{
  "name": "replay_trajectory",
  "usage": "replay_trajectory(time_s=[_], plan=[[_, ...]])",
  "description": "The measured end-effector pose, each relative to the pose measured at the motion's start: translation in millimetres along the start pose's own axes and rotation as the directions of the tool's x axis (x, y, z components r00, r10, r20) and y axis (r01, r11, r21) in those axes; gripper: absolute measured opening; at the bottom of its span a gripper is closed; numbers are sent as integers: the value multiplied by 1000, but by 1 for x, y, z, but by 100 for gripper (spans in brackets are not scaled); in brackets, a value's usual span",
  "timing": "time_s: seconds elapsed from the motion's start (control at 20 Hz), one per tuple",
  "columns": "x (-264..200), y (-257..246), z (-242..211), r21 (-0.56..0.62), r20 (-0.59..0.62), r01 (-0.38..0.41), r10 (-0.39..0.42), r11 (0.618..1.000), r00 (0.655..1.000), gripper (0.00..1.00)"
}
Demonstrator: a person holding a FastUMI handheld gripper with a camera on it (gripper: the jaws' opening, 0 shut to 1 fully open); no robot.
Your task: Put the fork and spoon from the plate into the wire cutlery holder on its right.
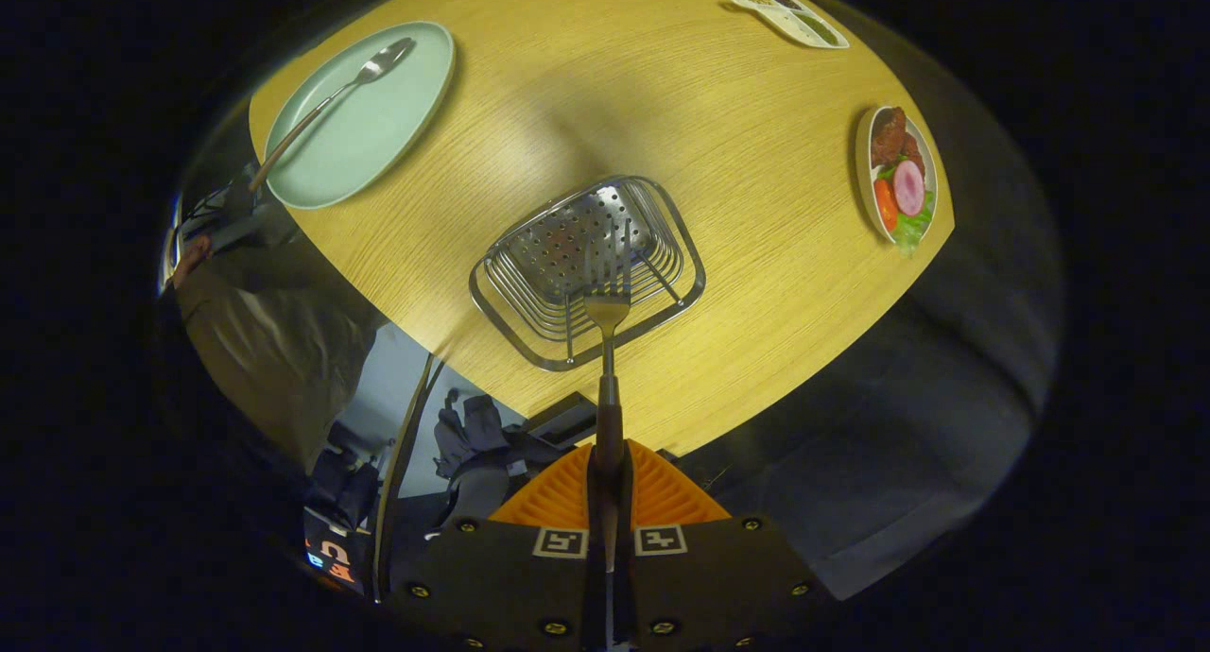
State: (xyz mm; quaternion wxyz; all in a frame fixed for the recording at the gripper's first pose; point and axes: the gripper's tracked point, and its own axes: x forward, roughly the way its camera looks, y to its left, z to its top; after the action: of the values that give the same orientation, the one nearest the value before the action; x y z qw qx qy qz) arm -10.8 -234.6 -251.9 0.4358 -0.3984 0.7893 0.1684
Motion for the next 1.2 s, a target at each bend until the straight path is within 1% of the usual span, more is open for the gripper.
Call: replay_trajectory(time_s=[0.2,0.25,0.4,0.45,0.5,0.6,0.7,0.85,1.05,1.15,1.2], plan=[[3,-6,14,-15,-38,4,-5,1000,999,4],[4,-5,18,-11,-45,-5,4,1000,999,5],[6,-7,25,-4,-57,-19,19,1000,998,5],[6,-6,28,0,-55,-27,27,1000,998,8],[3,-6,30,7,-54,-39,40,999,998,8],[4,-2,28,28,-51,-70,71,997,996,13],[0,-4,27,50,-38,-80,82,996,996,12],[-9,-6,21,90,18,-96,94,991,995,13],[-25,-1,15,179,149,-177,151,968,977,13],[-35,1,9,224,202,-222,178,949,963,16],[-39,-1,5,244,226,-235,180,941,957,21]])
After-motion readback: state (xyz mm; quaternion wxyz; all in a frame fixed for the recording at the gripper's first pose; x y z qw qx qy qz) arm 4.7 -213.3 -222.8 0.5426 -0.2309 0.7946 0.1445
